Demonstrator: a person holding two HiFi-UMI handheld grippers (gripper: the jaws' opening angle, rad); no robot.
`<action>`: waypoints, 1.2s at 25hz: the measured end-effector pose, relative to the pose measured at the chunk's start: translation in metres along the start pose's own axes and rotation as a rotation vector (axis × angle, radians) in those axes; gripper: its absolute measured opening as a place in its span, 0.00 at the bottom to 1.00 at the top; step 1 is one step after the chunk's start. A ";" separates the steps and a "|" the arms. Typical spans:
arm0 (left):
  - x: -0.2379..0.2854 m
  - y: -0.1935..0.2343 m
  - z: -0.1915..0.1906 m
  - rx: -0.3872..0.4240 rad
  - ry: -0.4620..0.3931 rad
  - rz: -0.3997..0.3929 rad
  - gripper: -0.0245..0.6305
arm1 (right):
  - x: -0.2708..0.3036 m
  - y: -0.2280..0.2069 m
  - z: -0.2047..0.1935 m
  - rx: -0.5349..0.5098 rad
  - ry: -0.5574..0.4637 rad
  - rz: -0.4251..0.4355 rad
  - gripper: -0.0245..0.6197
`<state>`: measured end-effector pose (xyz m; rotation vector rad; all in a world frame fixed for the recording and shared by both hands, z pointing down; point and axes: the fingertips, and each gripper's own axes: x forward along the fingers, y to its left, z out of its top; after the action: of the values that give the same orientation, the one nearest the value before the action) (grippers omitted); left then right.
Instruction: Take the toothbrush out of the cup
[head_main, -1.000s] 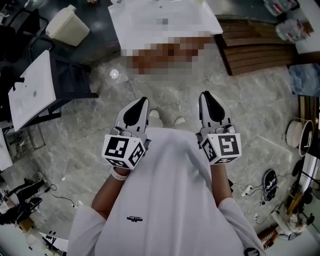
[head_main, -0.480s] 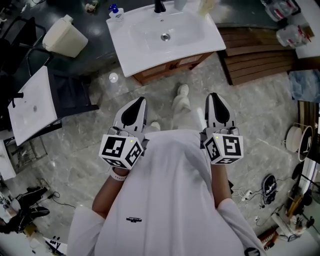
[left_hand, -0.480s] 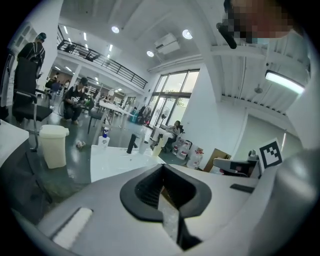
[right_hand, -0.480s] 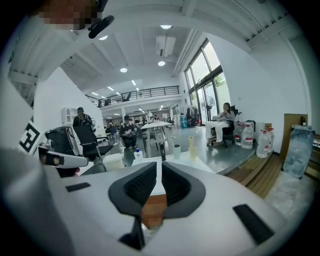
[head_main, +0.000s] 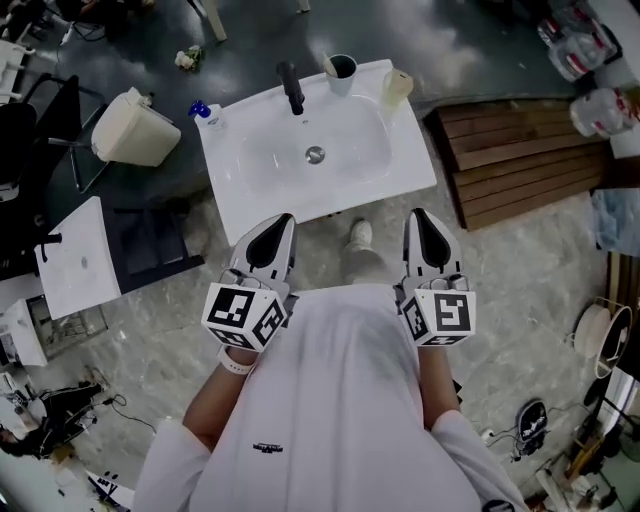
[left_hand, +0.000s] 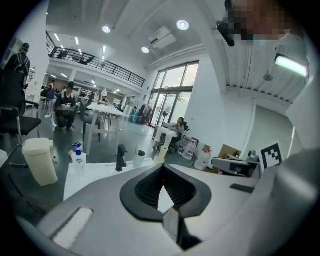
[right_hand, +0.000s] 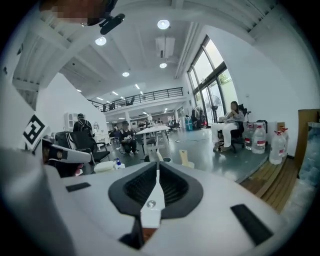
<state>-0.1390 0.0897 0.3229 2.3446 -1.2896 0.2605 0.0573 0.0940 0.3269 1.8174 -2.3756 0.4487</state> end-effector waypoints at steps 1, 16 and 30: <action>0.017 -0.004 0.008 0.004 0.003 0.005 0.05 | 0.011 -0.014 0.006 -0.003 0.001 0.013 0.05; 0.124 0.012 0.053 -0.009 0.007 0.059 0.05 | 0.102 -0.081 0.047 -0.006 0.002 0.049 0.05; 0.171 0.050 0.081 -0.019 0.008 0.139 0.05 | 0.126 -0.069 0.061 -0.019 -0.004 0.070 0.05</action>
<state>-0.0915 -0.0996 0.3292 2.2385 -1.4476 0.2991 0.0942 -0.0570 0.3140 1.7332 -2.4439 0.4295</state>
